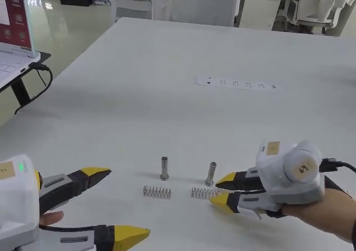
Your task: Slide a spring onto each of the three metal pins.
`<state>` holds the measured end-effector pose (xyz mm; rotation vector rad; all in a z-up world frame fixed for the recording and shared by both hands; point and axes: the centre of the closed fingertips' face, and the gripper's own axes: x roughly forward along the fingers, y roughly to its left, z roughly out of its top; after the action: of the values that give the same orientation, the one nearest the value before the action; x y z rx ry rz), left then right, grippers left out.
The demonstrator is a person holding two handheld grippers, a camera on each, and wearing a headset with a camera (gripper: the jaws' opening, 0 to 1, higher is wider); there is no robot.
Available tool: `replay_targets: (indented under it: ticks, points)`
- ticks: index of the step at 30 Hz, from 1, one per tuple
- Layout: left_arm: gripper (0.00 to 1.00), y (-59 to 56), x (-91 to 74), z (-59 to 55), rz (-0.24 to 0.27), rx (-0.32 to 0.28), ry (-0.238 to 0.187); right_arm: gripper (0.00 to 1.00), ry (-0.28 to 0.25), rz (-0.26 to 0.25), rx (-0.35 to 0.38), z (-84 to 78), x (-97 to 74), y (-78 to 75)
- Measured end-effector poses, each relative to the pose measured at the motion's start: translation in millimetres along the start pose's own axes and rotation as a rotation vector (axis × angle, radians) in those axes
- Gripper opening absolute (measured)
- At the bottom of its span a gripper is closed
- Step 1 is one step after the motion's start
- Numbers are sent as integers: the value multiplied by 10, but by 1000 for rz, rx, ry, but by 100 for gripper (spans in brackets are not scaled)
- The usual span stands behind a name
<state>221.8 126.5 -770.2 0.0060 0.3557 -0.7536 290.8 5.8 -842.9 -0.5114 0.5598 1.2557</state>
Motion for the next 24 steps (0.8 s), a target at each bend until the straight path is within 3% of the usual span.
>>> replay_targets:
  ticks: [24]
  points:
    - [75,1,1,4,0,-3,-3,10,21,22,22,-71,83,35]
